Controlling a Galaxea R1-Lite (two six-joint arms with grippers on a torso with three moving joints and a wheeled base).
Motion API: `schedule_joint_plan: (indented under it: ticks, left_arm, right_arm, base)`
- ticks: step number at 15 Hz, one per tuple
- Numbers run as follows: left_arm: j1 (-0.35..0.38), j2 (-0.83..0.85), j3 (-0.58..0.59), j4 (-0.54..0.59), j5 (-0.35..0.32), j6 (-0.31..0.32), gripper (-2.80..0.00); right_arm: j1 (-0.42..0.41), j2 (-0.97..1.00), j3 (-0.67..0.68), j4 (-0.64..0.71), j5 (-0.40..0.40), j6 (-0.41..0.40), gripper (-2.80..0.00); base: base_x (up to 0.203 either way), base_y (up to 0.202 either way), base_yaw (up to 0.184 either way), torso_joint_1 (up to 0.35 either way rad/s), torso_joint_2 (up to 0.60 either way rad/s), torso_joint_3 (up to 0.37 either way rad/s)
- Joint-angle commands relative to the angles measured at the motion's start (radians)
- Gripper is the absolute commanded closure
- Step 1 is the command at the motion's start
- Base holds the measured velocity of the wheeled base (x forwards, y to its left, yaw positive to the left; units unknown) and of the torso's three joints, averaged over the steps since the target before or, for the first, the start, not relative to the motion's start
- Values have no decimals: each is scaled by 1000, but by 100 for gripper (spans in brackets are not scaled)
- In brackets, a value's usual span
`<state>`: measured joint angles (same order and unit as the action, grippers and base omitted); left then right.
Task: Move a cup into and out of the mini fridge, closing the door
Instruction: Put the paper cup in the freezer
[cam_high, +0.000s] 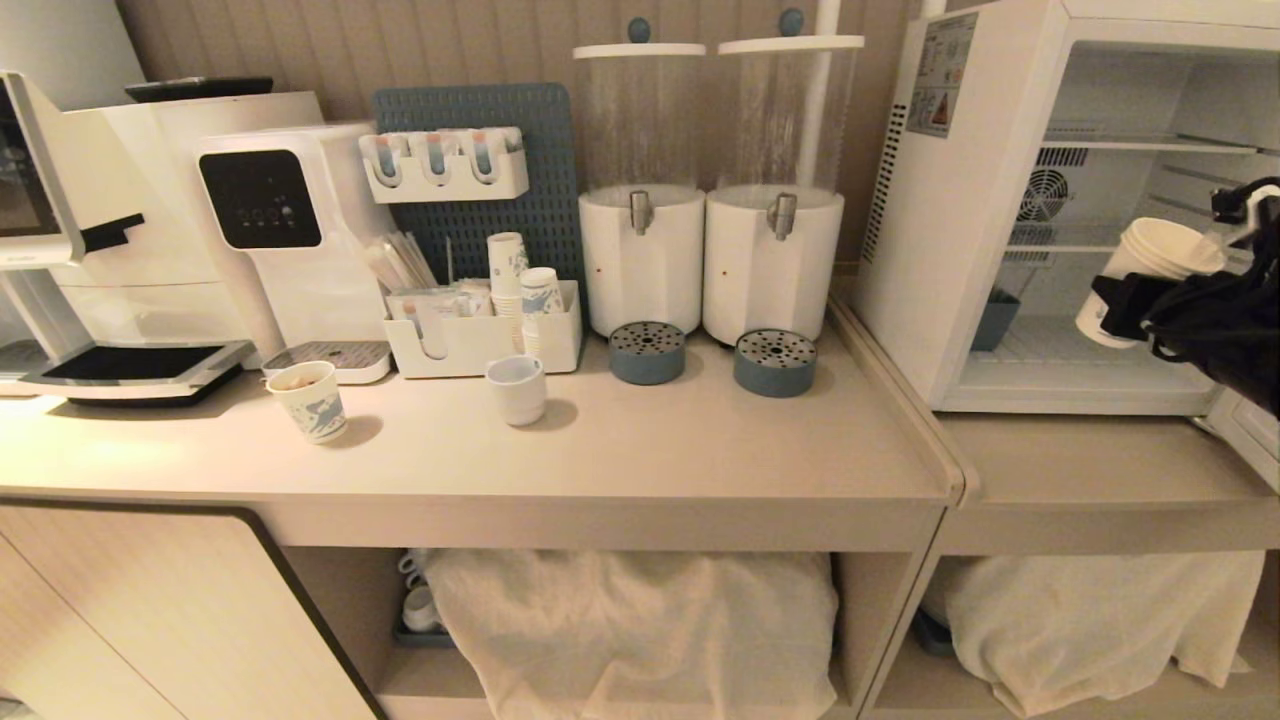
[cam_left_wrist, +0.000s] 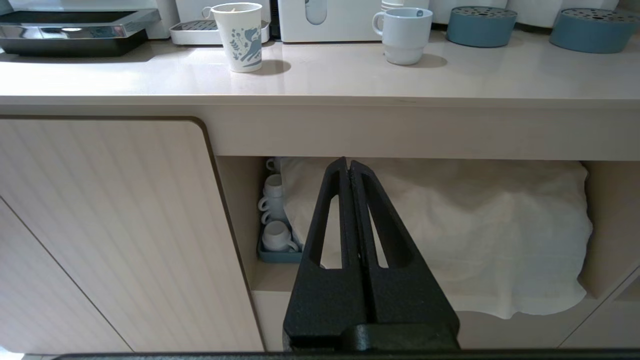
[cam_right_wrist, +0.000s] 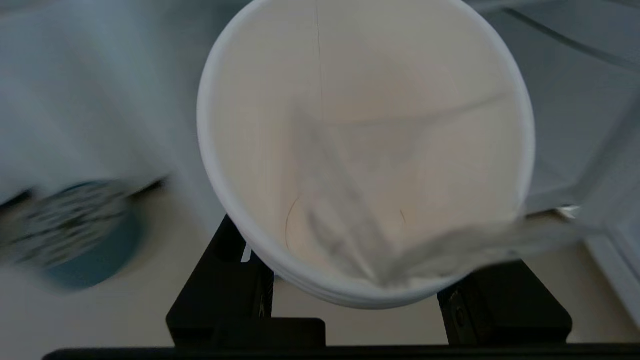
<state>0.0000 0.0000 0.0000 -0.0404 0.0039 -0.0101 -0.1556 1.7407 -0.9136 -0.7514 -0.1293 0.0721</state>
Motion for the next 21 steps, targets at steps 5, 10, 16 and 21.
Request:
schedule_joint_plan:
  ticks: [5, 10, 16, 21]
  left_arm:
    - [0, 0, 18, 1, 1, 2, 0]
    - [0, 0, 18, 1, 1, 2, 0]
    - [0, 0, 18, 1, 1, 1, 0]
    - [0, 2, 18, 1, 2, -1, 0]
  right_arm:
    - [-112, 264, -115, -83, -5, -13, 0]
    - [-148, 393, -235, -75, -13, -44, 0]
    - [-161, 508, -422, 13, -13, -78, 0]
    - [-183, 606, -547, 58, -13, -86, 0]
  base:
    - [0, 0, 0, 0, 0, 0]
    - [0, 0, 0, 0, 0, 0]
    - [0, 0, 0, 0, 0, 0]
    - [0, 0, 0, 0, 0, 0]
